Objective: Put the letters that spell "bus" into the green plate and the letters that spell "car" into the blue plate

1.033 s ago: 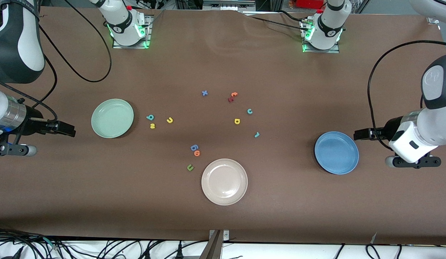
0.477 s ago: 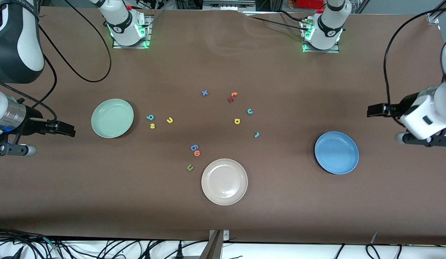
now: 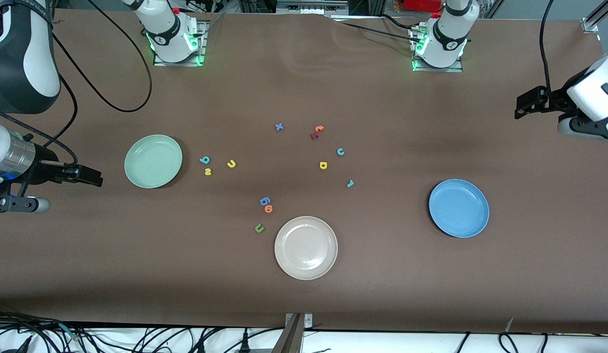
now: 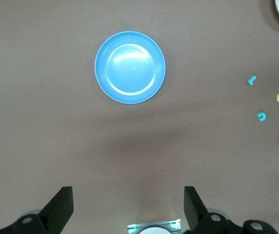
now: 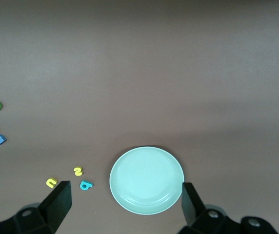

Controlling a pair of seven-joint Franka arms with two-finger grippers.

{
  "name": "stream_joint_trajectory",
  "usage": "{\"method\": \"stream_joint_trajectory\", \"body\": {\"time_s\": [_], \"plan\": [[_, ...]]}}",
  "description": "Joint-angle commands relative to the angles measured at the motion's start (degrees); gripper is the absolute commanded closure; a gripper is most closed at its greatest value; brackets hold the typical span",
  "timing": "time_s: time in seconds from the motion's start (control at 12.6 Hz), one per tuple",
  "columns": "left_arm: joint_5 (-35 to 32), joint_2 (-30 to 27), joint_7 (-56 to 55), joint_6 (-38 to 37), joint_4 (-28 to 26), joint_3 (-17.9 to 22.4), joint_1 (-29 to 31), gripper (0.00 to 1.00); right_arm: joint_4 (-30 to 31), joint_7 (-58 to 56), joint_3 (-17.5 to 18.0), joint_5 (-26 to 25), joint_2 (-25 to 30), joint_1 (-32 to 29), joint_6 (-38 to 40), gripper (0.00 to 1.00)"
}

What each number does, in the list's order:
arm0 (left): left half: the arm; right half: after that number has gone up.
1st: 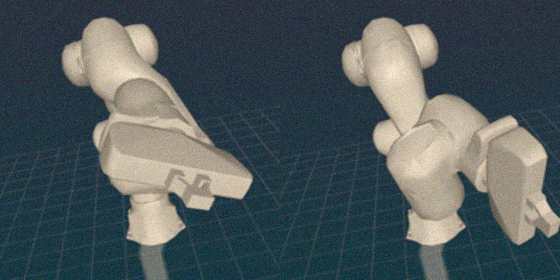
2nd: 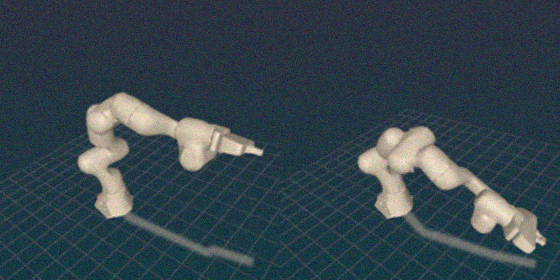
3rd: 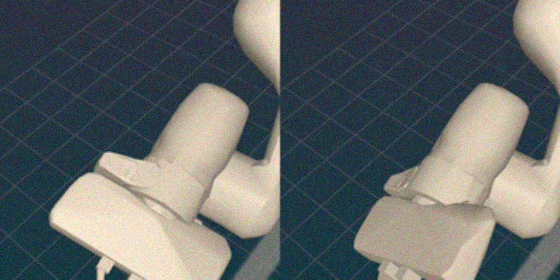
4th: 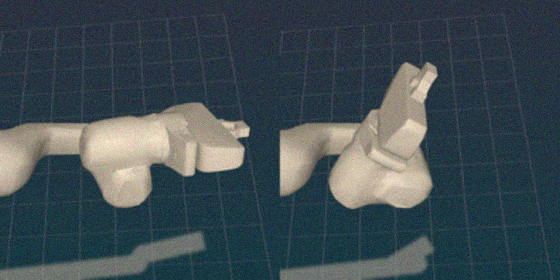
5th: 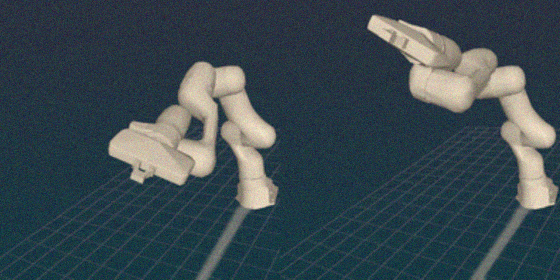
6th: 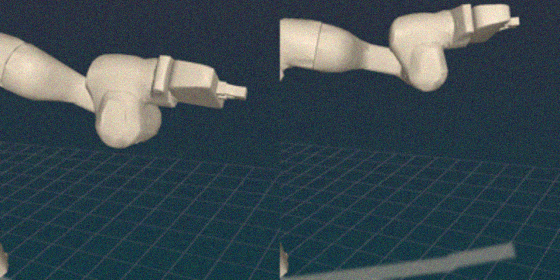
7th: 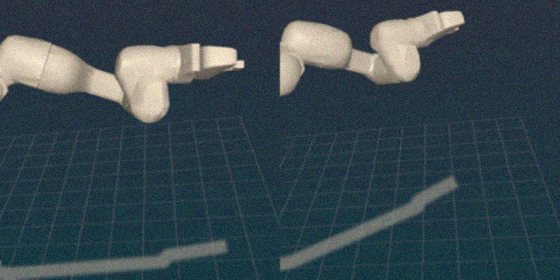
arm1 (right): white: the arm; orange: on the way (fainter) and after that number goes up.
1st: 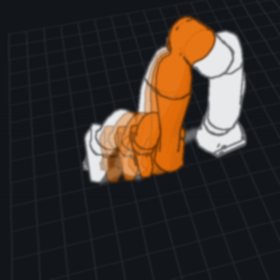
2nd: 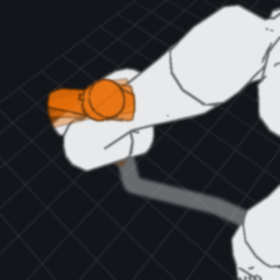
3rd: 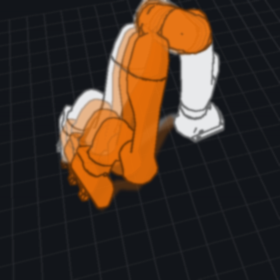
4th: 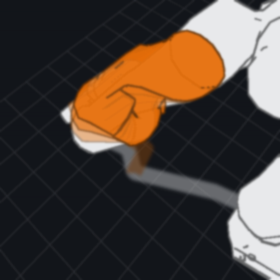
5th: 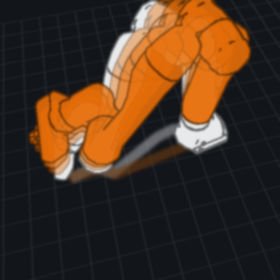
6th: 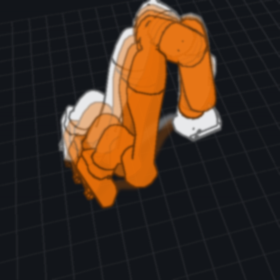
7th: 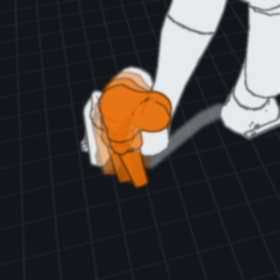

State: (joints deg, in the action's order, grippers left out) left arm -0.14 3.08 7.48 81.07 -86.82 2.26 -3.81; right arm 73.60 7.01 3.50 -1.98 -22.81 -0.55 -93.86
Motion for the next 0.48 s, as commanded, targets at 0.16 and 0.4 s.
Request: {"method": "stream_joint_trajectory", "body": {"time_s": [0.16, 0.4], "plan": [[-2.23, 0.43, 3.24, 0.67, -1.86, -0.15, 0.11, 0.0, 0.58, -0.07, 0.63, 1.1, 0.57, -0.77, -0.36, 0.0], [-2.23, 0.53, 2.8, 0.76, -1.77, 0.03, 0.2, 0.0, 0.58, 0.02, 0.63, 1.1, 0.57, -0.68, -0.36, 0.0]]}}
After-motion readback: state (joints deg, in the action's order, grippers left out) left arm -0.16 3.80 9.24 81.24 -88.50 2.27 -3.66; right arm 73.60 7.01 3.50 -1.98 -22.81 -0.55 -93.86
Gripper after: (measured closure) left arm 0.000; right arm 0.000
